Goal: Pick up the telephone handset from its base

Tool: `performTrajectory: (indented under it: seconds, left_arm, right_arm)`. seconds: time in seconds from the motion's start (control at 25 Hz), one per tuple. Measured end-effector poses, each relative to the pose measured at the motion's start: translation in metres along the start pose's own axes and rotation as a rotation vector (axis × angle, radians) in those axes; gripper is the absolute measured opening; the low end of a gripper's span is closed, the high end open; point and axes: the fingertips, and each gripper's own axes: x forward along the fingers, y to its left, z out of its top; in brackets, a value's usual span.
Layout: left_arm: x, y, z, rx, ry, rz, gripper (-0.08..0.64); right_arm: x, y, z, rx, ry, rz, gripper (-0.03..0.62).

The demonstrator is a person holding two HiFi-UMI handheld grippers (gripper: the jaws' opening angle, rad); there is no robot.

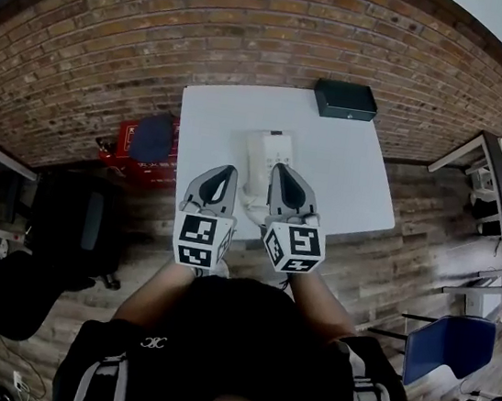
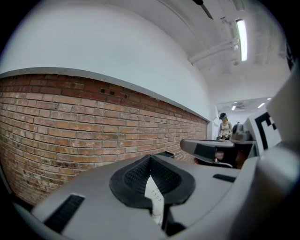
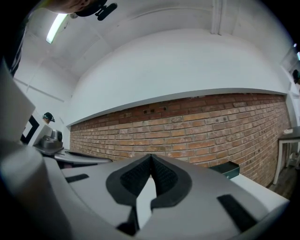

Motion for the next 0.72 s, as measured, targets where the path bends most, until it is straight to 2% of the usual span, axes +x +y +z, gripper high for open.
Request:
performTrajectory:
  seconds: [0.24,0.44,0.72]
  left_arm:
    - [0.025,0.016,0.003,-0.010,0.019,0.003,0.002]
    - [0.042,0.018,0.000,-0.026,0.036,0.042,0.002]
    - [0.051,0.020,-0.015,-0.099,0.075,0.103,0.002]
  right_arm:
    - [0.029,-0.015,-0.010,0.010,0.038,-0.022,-0.002]
    - [0.046,-0.027,-0.022,0.002,0.077,0.009,-0.003]
    - [0.071,-0.042,-0.060,0.022,0.184,0.053,-0.002]
